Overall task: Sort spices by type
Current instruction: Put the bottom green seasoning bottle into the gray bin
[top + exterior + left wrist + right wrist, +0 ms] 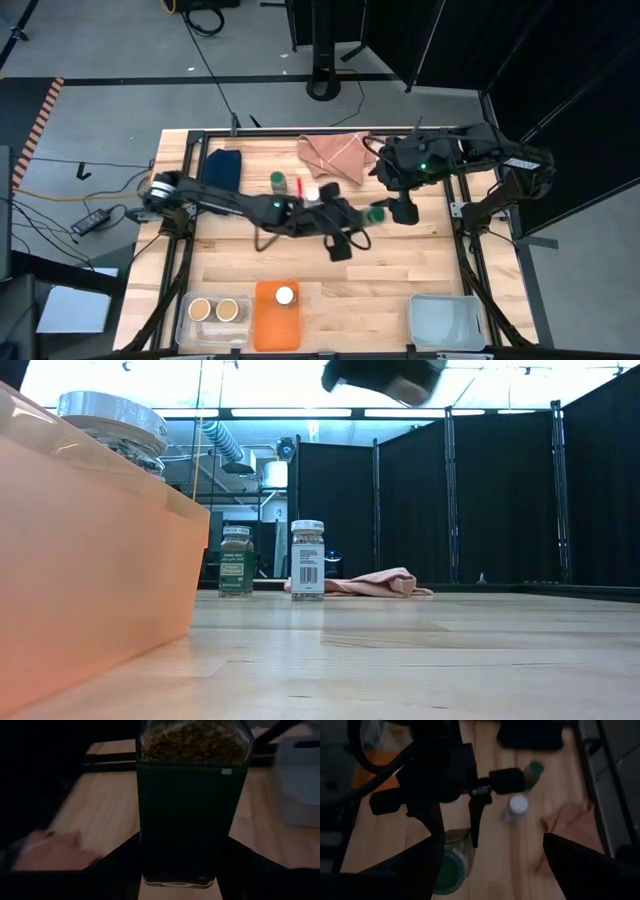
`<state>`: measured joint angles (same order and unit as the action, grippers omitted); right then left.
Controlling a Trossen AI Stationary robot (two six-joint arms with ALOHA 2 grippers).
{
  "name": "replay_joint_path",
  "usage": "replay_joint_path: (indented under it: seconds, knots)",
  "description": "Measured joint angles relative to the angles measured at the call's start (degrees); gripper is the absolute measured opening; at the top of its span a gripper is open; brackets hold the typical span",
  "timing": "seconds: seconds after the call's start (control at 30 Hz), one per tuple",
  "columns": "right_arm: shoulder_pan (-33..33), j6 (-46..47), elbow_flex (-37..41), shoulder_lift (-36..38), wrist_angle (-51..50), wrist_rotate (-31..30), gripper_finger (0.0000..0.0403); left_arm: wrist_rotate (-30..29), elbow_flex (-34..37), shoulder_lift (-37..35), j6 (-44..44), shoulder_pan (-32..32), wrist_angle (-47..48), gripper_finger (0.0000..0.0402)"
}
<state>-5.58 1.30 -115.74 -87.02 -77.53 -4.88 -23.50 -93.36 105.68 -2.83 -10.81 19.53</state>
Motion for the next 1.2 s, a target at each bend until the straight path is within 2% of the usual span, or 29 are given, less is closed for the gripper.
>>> replay_joint_path:
  seconds: [0.23, 0.43, 0.7, 0.97, 1.2]
  knots:
    - [-3.0, 5.4, 0.0, 0.0, -11.7, 0.0, 0.0340, 9.8, 0.0, 6.6, 1.5, 3.3, -13.8, 0.0191]
    - [-5.9, 8.7, 0.0, 0.2, -12.4, -0.4, 0.0337, 15.3, 0.0, 8.5, -0.4, 7.5, -19.8, 0.0191]
    - [-5.9, 9.3, 0.2, 0.5, -12.5, -6.1, 0.0339, 16.0, 5.0, 8.4, -3.2, 9.3, -27.9, 0.0193]
    - [-4.1, 6.0, 0.4, 0.0, -12.3, -6.2, 0.0346, 16.1, 10.7, 8.4, -6.6, 9.3, -37.7, 0.0196]
    - [-1.3, 4.7, 7.3, 0.0, -12.4, -6.0, 0.0347, 16.1, 12.0, 8.4, -6.8, 9.3, -41.2, 0.0197]
